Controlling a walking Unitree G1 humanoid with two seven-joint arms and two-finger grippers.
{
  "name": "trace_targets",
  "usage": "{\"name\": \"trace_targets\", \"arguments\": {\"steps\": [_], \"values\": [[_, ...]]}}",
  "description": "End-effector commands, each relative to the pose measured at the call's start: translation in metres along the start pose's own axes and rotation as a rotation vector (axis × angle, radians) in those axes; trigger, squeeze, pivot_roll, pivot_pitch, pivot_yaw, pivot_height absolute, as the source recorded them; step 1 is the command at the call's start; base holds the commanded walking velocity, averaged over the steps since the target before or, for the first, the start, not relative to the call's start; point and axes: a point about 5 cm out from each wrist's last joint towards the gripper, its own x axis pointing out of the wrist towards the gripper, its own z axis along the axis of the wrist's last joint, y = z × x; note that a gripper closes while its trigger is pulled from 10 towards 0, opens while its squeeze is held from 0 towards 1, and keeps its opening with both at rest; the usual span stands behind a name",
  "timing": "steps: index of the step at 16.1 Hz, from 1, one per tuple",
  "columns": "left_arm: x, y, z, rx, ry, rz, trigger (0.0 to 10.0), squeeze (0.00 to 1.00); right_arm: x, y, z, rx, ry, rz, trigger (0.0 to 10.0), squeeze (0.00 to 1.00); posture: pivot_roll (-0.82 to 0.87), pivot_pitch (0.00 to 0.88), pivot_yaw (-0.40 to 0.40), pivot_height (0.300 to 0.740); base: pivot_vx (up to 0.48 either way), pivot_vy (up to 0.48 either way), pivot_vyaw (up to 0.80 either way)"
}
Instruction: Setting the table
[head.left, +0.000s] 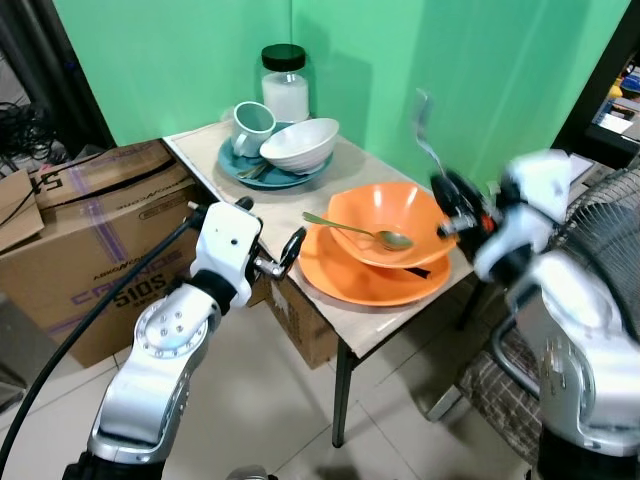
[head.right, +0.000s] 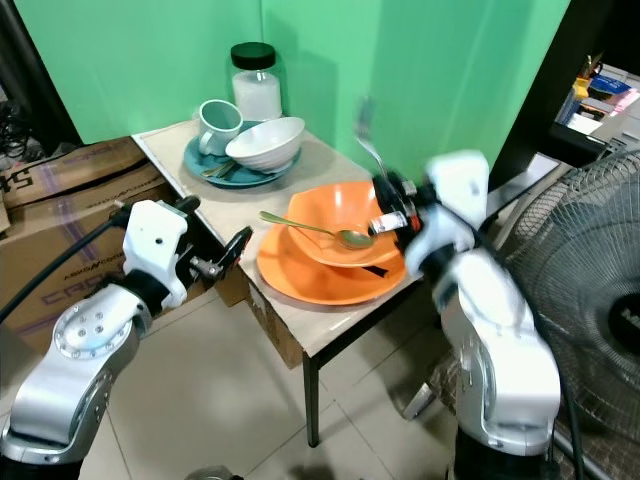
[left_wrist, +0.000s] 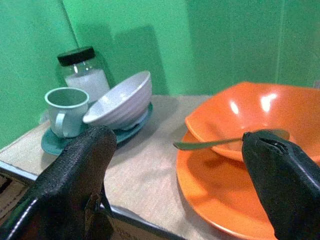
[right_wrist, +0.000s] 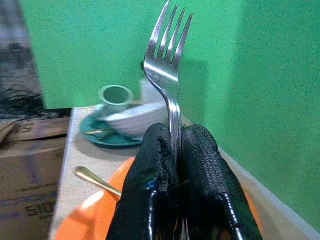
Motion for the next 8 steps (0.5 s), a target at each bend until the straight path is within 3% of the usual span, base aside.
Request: {"name": "trace_targets", "arguments": {"steps": [1, 3, 5, 7, 8], "values": [[-0.006, 0.004, -0.003, 0.007, 0.018, 0.050, 10.0, 0.00, -0.012, 0.000, 0.002, -0.048, -0.036, -0.089, 10.0, 0.00, 0.03, 0.000, 0.032, 0.740, 0.000, 0.000, -0.80], [-0.009, 0.008, -0.007, 0.011, 0.035, 0.126, 10.0, 0.00, -0.017, -0.007, -0.009, -0.096, -0.004, -0.207, 10.0, 0.00, 0.04, 0.000, 0.030, 0.740, 0.000, 0.000, -0.80], [-0.007, 0.016, -0.002, 0.065, -0.016, 0.255, 10.0, 0.00, -0.017, -0.008, -0.009, -0.045, -0.006, -0.208, 10.0, 0.00, 0.05, 0.000, 0.021, 0.740, 0.000, 0.000, -0.80], [-0.010, 0.027, -0.001, 0.079, -0.066, 0.401, 10.0, 0.00, -0.016, -0.012, -0.017, 0.102, 0.007, -0.272, 10.0, 0.00, 0.06, 0.000, 0.009, 0.740, 0.000, 0.000, -0.80], [-0.010, 0.028, 0.001, 0.090, -0.081, 0.419, 10.0, 0.00, -0.016, -0.012, -0.019, 0.131, 0.014, -0.280, 10.0, 0.00, 0.06, 0.000, 0.008, 0.740, 0.000, 0.000, -0.80]]}}
